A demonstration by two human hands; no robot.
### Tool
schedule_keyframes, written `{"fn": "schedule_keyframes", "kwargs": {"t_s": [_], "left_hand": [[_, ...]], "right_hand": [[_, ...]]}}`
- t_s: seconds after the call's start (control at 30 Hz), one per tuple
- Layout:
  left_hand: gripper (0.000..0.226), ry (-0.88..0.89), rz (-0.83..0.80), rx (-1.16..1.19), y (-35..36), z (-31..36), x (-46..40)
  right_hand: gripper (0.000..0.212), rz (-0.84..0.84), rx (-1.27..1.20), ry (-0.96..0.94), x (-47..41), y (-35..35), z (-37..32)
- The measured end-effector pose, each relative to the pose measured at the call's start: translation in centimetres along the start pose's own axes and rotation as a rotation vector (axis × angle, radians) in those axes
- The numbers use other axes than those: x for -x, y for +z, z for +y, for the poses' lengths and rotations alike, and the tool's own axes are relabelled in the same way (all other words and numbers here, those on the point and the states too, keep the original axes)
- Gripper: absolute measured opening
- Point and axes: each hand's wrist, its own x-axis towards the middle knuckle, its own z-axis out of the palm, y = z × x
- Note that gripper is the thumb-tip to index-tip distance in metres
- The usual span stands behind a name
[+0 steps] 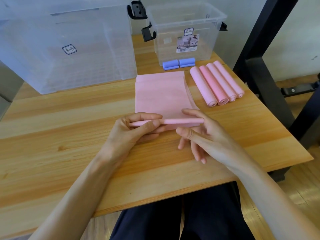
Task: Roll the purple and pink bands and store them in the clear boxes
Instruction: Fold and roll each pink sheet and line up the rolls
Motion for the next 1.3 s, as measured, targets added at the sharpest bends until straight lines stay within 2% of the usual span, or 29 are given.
{"fn": "schedule_keyframes", "kwargs": {"t_s": [0.3, 0.53, 0.7, 0.83, 1.0, 1.13, 1.3], "left_hand": [[0.015, 0.017, 0.004, -0.02, 0.2, -0.2, 0.1], [0.016, 0.027, 0.011, -0.054, 0.4, -0.3, 0.2], [0.015, 0.043, 0.018, -0.097, 0.6, -0.3, 0.5], [0.025, 0.06, 0.006, -0.123, 0.7, -0.3, 0.5], [0.024, 0.071, 0.023, -0.148, 0.7, -0.3, 0.5], [0.024, 0.07, 0.037, -0.16, 0.8, -0.4, 0.4], [0.023, 0.087, -0.021, -0.144, 0.7, -0.4, 0.5]], "right_hand": [[0.054, 0.028, -0.169, -0.028, -0.5, -0.2, 0.4], [0.021, 0.015, -0.273, -0.073, -1.1, -0.7, 0.8], [0.021, 0.032, -0.247, -0.122, -1.6, -0.6, 0.9], [0.017, 0.084, -0.221, -0.156, -1.7, -0.4, 1.0], [0.023, 0.119, -0.235, -0.163, -1.5, -0.1, 1.0], [0.016, 0.102, -0.242, -0.18, -1.4, 0.0, 1.1], [0.016, 0.13, -0.223, -0.169, -1.5, -0.1, 1.0]]}}
